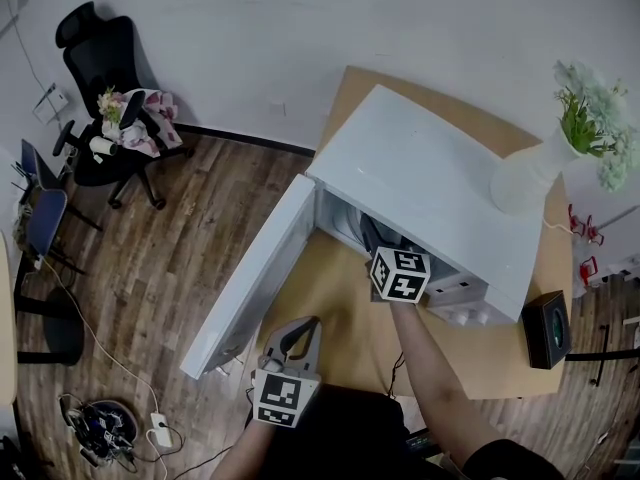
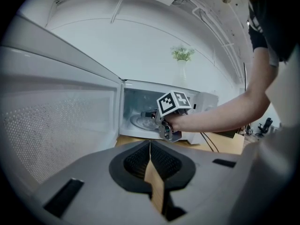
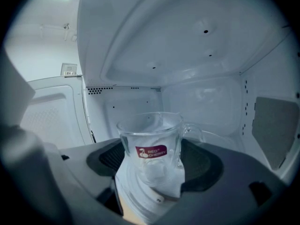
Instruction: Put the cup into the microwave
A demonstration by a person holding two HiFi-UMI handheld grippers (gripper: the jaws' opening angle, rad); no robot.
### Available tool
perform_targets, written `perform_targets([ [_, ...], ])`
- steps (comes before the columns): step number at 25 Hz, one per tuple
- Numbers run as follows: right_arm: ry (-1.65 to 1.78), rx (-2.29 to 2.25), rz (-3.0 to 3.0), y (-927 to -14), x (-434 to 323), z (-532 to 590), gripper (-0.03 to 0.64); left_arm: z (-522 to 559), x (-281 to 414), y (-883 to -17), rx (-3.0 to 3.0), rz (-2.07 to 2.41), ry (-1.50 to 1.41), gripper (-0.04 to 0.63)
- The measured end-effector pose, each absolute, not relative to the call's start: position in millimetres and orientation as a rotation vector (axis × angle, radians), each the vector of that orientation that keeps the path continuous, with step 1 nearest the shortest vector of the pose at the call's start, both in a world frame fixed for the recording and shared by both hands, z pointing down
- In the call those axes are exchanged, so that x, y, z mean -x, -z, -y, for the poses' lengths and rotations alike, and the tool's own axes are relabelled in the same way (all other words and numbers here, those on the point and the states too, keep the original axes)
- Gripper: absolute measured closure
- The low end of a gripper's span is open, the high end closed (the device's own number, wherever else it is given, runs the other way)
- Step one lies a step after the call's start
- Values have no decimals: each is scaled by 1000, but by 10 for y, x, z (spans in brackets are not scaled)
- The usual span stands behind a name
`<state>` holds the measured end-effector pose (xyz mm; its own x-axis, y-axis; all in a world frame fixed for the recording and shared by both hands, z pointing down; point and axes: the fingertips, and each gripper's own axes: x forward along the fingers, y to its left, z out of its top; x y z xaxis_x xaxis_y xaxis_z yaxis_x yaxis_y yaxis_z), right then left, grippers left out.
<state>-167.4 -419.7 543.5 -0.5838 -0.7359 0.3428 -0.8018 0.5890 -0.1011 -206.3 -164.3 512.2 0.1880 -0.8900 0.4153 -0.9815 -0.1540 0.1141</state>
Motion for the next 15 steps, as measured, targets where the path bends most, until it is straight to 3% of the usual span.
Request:
perform_targets([
  [15,-382,-1312,2551,-5400,1463,3962,285,1448,1893,-5098,-2152,1739,-355,589],
])
